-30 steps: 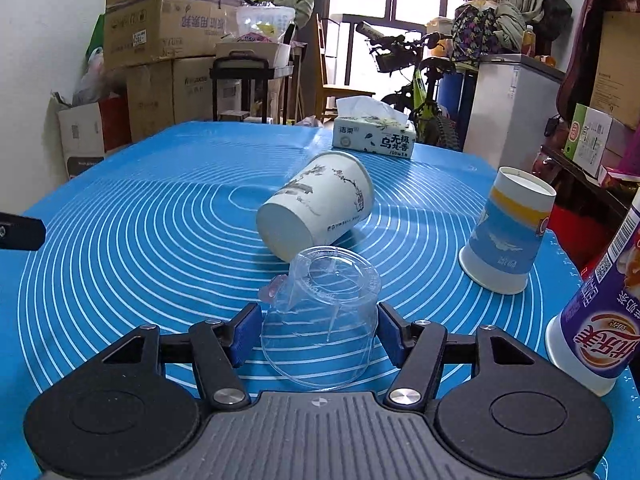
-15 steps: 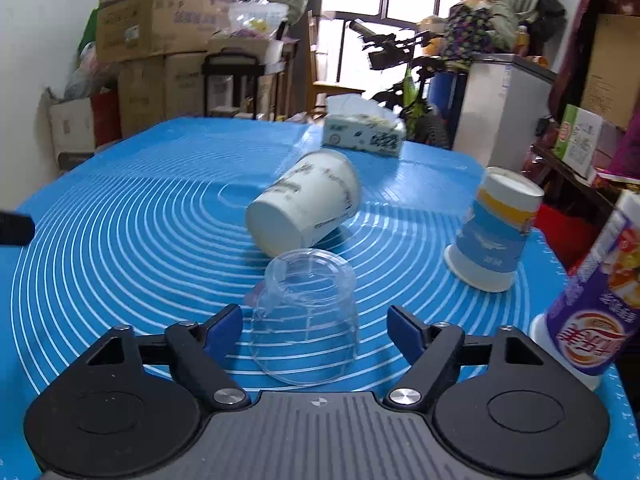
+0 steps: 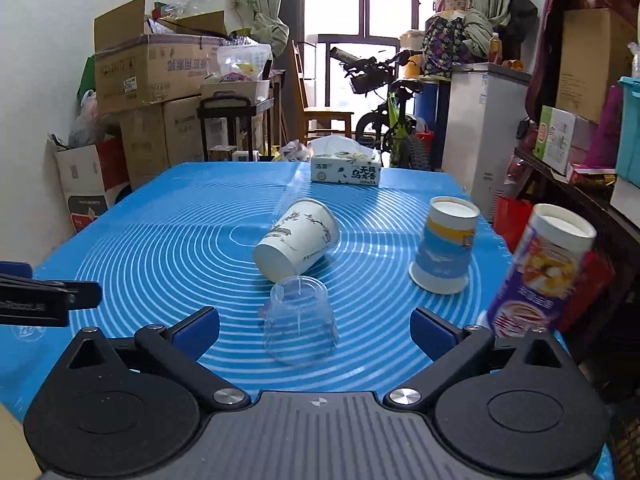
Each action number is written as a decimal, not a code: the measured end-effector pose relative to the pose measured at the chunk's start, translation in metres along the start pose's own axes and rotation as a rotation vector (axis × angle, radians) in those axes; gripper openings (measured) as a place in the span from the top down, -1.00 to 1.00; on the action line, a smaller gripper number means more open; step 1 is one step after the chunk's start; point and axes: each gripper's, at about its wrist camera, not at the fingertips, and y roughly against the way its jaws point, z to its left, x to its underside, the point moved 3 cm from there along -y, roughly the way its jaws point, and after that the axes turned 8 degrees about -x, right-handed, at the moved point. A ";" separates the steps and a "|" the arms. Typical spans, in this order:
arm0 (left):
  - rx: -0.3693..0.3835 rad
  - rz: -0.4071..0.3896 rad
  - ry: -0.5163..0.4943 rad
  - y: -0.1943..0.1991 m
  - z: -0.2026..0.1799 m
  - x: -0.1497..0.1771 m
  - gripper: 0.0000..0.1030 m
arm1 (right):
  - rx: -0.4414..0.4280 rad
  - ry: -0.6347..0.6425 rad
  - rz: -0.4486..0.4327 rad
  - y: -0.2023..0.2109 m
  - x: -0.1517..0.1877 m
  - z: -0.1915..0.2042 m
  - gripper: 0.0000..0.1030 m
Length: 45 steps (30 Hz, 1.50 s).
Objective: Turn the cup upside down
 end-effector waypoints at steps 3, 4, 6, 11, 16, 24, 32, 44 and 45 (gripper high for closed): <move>0.009 0.000 -0.014 0.009 -0.006 0.006 -0.91 | -0.003 -0.008 0.006 0.016 0.006 0.000 -1.00; 0.012 -0.001 -0.018 0.012 -0.008 0.008 -0.91 | -0.003 -0.011 0.008 0.021 0.007 0.000 -1.00; 0.018 -0.005 -0.027 0.019 -0.013 0.011 -0.91 | -0.003 -0.017 0.008 0.031 0.011 0.000 -1.00; 0.031 -0.011 -0.042 0.034 -0.021 0.021 -0.91 | -0.012 -0.032 0.001 0.055 0.020 0.000 -1.00; 0.045 -0.020 -0.060 0.046 -0.026 0.028 -0.91 | -0.021 -0.047 -0.001 0.075 0.028 0.000 -1.00; 0.055 -0.031 -0.063 0.060 -0.030 0.035 -0.91 | -0.021 -0.048 -0.010 0.096 0.033 0.004 -1.00; 0.063 -0.041 -0.065 0.069 -0.031 0.038 -0.91 | -0.019 -0.047 -0.020 0.107 0.035 0.007 -1.00; 0.069 -0.052 -0.064 0.075 -0.032 0.039 -0.91 | -0.018 -0.042 -0.020 0.109 0.036 0.009 -1.00; 0.069 -0.053 -0.064 0.076 -0.032 0.039 -0.91 | -0.018 -0.041 -0.020 0.110 0.036 0.010 -1.00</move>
